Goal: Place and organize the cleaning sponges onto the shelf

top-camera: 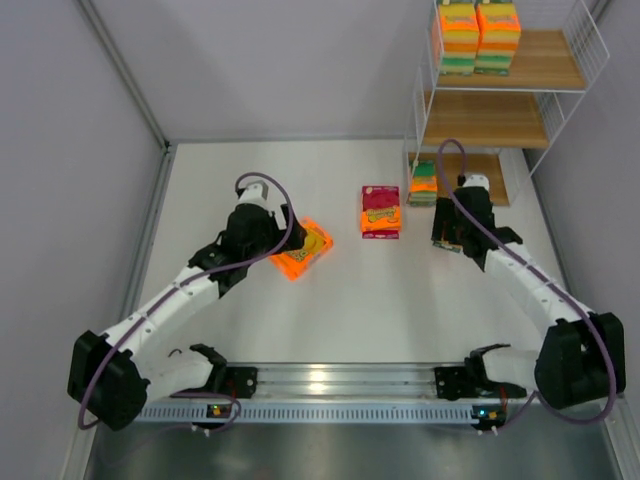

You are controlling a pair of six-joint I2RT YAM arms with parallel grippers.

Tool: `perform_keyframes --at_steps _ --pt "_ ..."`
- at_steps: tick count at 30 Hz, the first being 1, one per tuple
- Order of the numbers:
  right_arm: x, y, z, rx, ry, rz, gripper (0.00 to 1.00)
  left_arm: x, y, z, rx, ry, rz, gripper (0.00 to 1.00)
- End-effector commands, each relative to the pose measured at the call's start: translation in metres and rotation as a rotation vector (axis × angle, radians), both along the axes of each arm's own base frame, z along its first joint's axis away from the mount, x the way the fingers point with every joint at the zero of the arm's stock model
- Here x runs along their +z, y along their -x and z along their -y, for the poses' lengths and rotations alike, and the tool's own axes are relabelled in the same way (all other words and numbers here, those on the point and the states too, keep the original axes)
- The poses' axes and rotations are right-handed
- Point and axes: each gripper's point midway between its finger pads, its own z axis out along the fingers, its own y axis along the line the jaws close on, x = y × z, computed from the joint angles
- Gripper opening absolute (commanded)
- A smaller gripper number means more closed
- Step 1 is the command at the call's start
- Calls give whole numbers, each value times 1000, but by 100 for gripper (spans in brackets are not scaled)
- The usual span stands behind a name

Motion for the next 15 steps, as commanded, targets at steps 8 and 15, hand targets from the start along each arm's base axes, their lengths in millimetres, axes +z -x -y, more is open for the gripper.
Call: perform_keyframes --at_steps 8,15 --pt "-7 -71 57 238 67 94 56 16 -11 1 -18 -3 52 98" --pt "6 -100 64 294 11 247 56 19 -14 -3 9 -9 62 98"
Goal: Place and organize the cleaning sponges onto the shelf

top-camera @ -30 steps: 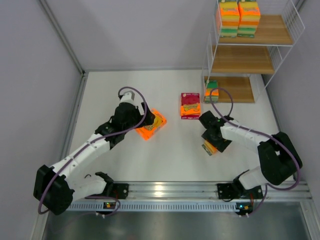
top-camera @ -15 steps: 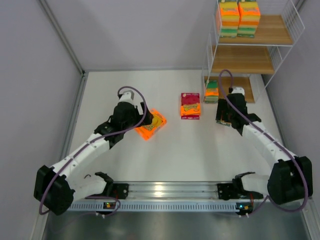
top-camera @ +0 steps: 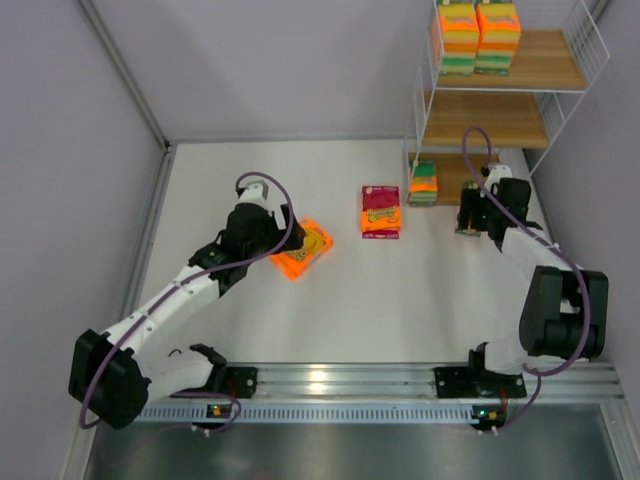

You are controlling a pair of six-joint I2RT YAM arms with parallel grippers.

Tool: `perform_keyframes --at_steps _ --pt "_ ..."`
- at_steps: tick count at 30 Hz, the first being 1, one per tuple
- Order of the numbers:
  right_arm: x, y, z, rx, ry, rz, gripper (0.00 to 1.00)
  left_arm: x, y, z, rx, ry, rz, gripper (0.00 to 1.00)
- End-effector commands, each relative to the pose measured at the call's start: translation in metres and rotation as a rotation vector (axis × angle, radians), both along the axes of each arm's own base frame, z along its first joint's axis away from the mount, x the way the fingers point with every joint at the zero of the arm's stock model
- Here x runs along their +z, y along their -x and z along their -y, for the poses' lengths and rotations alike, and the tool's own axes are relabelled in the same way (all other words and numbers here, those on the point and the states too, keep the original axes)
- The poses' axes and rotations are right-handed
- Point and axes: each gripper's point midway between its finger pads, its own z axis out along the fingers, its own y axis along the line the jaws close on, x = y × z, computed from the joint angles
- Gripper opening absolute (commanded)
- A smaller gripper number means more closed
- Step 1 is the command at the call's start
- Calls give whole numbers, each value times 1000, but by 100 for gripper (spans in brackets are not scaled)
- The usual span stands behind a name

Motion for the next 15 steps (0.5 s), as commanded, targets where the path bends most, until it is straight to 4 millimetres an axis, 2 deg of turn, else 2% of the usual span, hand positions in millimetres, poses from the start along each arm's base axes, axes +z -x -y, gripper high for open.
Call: perform_keyframes --at_steps 1,3,4,5,7,9,15 --pt "42 -42 -13 122 -18 235 56 21 -13 0 18 11 62 98" --pt "38 -48 -13 119 -24 250 56 20 -14 2 17 13 53 98" --pt "43 -55 -11 111 -23 270 56 19 -15 4 14 15 49 98" --pt "35 -58 -11 110 -26 253 56 19 -16 5 13 19 46 98" --pt "36 -66 -13 127 -27 258 56 20 -15 5 9 25 45 98" --pt "28 -71 -11 125 -30 240 56 19 -14 5 12 26 44 98" --pt "30 -85 -11 129 -31 253 59 22 -14 4 20 33 51 98"
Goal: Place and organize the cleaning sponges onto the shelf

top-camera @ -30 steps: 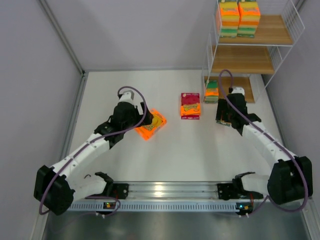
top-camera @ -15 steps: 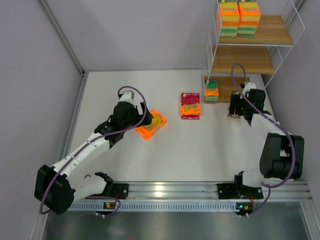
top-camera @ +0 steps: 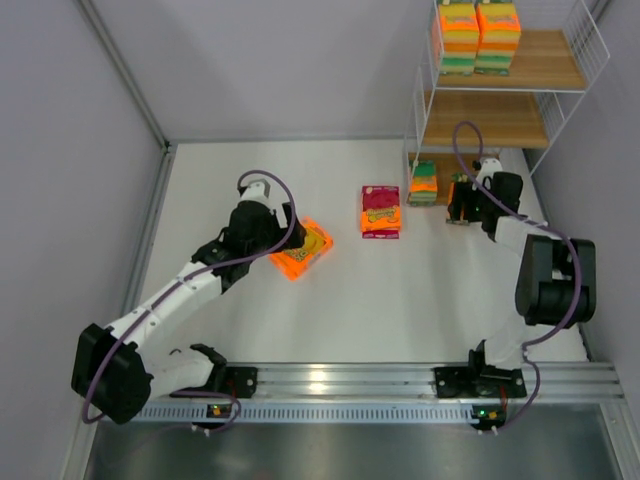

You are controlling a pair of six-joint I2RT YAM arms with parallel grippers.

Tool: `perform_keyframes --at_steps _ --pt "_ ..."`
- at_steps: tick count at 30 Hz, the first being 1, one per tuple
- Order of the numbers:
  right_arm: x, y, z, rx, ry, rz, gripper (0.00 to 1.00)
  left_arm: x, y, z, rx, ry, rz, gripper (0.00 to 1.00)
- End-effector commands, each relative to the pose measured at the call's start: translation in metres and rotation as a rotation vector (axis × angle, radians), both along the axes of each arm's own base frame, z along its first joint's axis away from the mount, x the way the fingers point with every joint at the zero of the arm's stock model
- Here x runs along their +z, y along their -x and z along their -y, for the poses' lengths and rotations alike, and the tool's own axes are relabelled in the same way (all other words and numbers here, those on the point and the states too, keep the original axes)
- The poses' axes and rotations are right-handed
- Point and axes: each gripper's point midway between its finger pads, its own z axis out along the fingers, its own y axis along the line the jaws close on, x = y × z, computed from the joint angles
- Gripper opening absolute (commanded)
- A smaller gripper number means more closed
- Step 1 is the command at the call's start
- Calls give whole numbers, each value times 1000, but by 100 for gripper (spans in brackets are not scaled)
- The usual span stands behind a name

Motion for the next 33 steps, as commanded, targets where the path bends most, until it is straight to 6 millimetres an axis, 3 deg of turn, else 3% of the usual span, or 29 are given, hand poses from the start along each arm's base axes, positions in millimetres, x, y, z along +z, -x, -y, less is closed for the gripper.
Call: perform_keyframes --at_steps 1,5,10,21,23,27,33 --pt "49 -38 1 23 9 179 60 26 -9 2 13 41 64 98" --pt "43 -47 2 11 -7 163 64 26 -9 2 18 43 65 98" --pt "41 -51 5 -17 2 147 83 26 -8 3 11 47 65 98" --pt "36 -36 6 -25 11 75 96 28 -7 5 -6 50 66 98" --pt "42 -32 7 -42 15 82 96 29 -6 5 -8 51 70 98" --pt "32 -23 10 -58 23 37 94 28 -5 1 3 46 73 98" --pt "18 -22 3 -29 -2 -4 76 27 -3 2 -1 47 71 98"
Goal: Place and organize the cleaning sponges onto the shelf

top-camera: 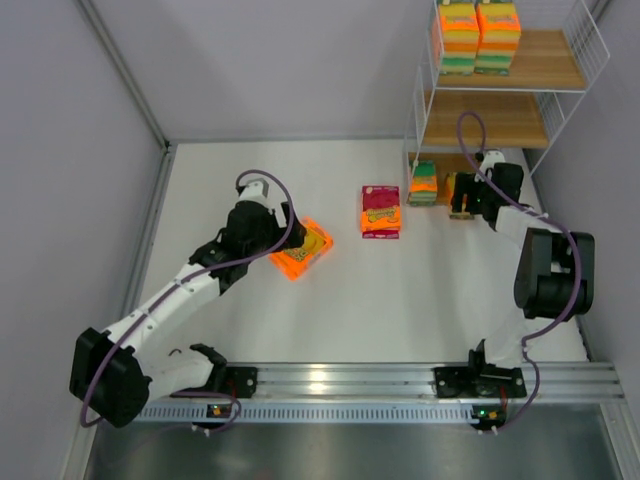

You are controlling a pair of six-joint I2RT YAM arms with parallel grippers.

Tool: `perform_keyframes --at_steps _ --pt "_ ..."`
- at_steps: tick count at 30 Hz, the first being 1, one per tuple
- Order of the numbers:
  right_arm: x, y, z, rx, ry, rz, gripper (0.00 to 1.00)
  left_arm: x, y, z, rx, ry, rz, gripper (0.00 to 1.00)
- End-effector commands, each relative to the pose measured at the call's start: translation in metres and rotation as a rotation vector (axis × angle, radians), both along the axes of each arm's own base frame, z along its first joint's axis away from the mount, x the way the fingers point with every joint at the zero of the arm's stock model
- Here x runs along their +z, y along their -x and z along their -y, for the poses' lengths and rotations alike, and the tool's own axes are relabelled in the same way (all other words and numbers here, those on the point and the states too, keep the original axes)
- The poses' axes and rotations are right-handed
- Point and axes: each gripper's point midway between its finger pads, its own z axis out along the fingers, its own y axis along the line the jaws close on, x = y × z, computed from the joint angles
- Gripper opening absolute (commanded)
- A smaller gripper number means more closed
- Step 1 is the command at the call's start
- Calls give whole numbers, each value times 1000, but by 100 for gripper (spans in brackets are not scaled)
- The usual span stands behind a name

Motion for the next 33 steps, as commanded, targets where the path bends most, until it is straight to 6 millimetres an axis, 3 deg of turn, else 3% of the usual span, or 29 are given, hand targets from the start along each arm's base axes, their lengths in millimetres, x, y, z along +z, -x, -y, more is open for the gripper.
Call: perform_keyframes --at_steps 1,5,8,15,20,23,24,27,30,33 --pt "11 -4 -6 23 -12 25 76 19 -5 1 2 30 54 98" --pt "8 -6 -6 15 -13 12 76 19 -6 -1 11 24 57 98" --pt "9 -12 -4 6 -16 5 69 18 -5 -1 12 22 57 98" --pt "39 -33 -13 34 -60 121 61 19 -6 -3 19 18 62 98" --pt "45 -36 -12 33 -57 157 61 16 -5 -4 23 14 59 98" --pt "47 -38 -14 33 -72 184 70 16 -5 -4 25 15 57 98" --pt "44 -36 -16 39 -75 180 77 16 -5 -3 23 16 57 98" --pt "35 -33 -18 11 -89 158 88 16 -5 -3 18 15 55 98" --pt "33 -25 -19 1 -83 147 92 18 -4 -5 21 17 64 98" --pt "45 -15 -17 -27 -90 178 96 21 -3 -5 20 16 73 98"
